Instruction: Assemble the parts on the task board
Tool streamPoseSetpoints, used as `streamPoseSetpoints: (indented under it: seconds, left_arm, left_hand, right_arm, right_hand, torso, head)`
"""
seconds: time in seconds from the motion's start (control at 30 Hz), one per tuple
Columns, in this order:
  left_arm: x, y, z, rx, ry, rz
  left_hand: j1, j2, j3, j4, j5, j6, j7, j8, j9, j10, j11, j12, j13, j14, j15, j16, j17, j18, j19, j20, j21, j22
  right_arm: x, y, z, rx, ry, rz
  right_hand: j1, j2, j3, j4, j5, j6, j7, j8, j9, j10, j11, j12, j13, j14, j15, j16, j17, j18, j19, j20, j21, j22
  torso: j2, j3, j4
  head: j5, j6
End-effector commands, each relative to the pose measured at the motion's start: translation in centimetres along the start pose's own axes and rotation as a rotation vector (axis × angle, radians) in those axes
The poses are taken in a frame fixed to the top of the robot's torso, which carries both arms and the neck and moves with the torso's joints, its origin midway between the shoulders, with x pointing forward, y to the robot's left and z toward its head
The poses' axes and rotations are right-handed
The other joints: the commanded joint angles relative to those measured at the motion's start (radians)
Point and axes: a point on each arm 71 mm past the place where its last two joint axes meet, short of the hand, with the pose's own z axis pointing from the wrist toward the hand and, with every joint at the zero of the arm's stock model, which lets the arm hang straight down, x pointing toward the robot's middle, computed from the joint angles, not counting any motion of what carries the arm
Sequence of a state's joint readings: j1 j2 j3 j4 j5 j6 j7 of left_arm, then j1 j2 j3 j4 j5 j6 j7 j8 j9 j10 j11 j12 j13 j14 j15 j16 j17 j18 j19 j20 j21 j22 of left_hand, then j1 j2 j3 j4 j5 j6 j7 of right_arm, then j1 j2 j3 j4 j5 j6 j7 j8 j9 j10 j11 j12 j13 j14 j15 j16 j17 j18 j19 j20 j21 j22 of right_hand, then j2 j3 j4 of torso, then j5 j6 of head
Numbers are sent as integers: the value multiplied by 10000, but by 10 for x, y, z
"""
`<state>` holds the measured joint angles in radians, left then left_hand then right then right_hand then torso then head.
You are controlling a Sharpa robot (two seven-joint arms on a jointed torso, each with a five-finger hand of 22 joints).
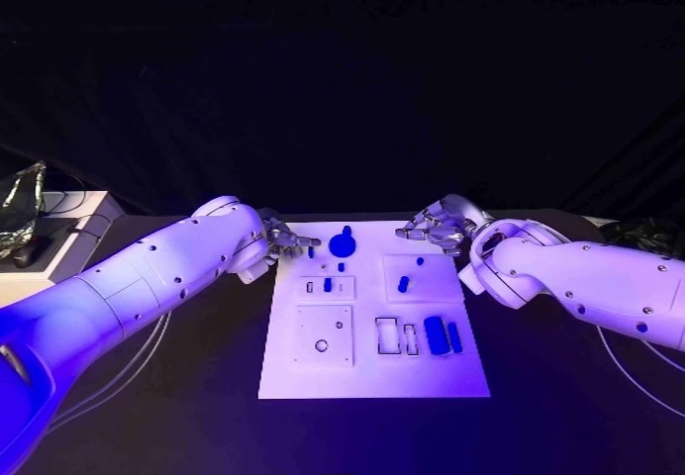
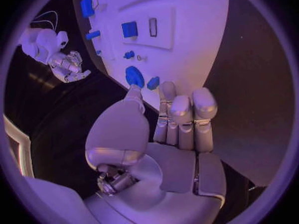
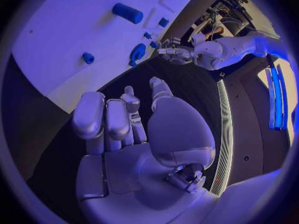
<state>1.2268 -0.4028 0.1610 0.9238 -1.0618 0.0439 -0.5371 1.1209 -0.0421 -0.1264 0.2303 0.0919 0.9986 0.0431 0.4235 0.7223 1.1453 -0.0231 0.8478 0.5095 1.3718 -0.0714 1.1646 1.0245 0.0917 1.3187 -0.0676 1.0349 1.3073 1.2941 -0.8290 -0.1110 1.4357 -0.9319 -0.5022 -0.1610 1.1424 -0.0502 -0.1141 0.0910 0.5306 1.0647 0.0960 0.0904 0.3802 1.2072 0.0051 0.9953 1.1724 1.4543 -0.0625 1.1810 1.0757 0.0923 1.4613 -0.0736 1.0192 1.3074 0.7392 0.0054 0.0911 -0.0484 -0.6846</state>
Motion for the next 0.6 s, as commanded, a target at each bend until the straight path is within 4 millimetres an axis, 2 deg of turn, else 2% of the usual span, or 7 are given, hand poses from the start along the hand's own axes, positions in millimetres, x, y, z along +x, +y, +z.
streamPoseSetpoints:
  seconds: [0.03,0.37,0.57,0.6]
  left_arm:
    - [0,-6,0,437,-65,-175]
    - [0,-9,1,515,-30,-225]
    - [1,-9,2,486,-23,-252]
    - [1,-9,2,478,-23,-253]
  left_hand:
    - [180,40,58,-49,57,-29,-3,10,-34,-45,18,22,-43,-68,0,-14,-16,75,9,68,-73,706]
    - [290,78,296,-173,51,-46,9,34,-89,-57,26,22,-140,-101,8,-5,-54,81,-9,76,-140,725]
    - [750,507,503,-580,46,-81,27,92,-77,-89,31,40,-192,-125,12,6,-77,81,-15,84,-186,750]
    - [765,515,511,-592,48,-82,25,93,-76,-90,30,40,-193,-126,13,6,-77,82,-17,85,-190,750]
  right_arm:
    - [0,3,0,-200,-47,-79]
    - [0,4,1,-209,-20,-90]
    - [0,4,1,-209,-7,-91]
    - [0,4,1,-209,-6,-91]
  right_hand:
    - [-10,46,0,-38,33,42,42,-47,-11,4,16,-48,-9,-21,3,-19,2,11,590,-19,-45,1365]
    - [-10,46,0,-38,33,42,42,-47,-11,4,16,-48,-9,-21,3,-19,2,11,590,-19,-45,1365]
    - [-10,46,0,-38,33,42,42,-47,-11,4,16,-48,-9,-21,3,-19,2,11,590,-19,-45,1365]
    - [-10,46,0,-38,33,42,42,-47,-11,4,16,-48,-9,-21,3,-19,2,11,590,-19,-45,1365]
  torso:
    - [39,0,-3]
    - [14,7,-7]
    - [23,-1,-12]
    - [26,0,-12]
  head:
    - [-14,-12]
    - [-15,-41]
    - [-27,-47]
    - [-28,-48]
